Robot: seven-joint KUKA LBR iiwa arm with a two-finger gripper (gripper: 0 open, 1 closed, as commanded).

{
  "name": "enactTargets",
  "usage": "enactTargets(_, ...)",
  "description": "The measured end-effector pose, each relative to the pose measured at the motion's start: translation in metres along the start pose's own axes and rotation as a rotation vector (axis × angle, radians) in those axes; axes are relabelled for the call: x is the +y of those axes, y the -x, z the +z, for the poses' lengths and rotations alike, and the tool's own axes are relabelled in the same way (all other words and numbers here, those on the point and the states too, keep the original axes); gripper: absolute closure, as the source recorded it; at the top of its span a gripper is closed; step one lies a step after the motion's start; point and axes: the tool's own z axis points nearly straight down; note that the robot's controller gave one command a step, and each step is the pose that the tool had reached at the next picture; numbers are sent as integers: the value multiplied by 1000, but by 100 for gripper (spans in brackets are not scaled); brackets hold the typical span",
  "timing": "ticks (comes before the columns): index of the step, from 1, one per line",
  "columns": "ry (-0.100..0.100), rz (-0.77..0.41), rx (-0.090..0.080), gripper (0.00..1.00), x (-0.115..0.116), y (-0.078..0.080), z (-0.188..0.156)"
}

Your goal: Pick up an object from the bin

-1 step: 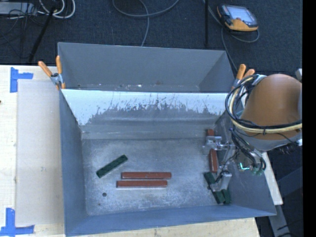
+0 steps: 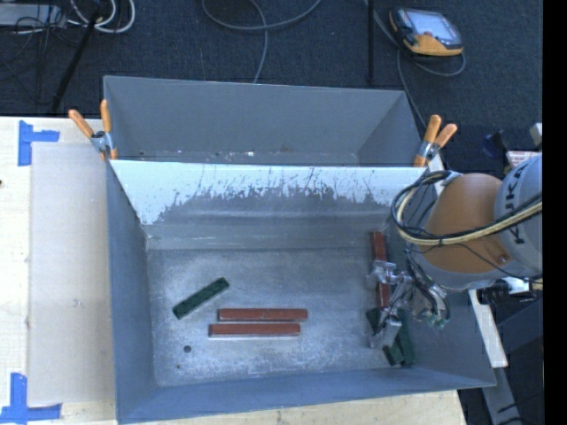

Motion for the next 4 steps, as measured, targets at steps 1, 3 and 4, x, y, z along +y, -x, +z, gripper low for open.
enactTargets(1, 0, -154, -3, 0, -23, -51, -34)
enactTargets(3, 17, -1311, -13, 0, 4, 57, -6)
enactTargets(4, 4, -1313, -8, 0, 9, 57, -6)
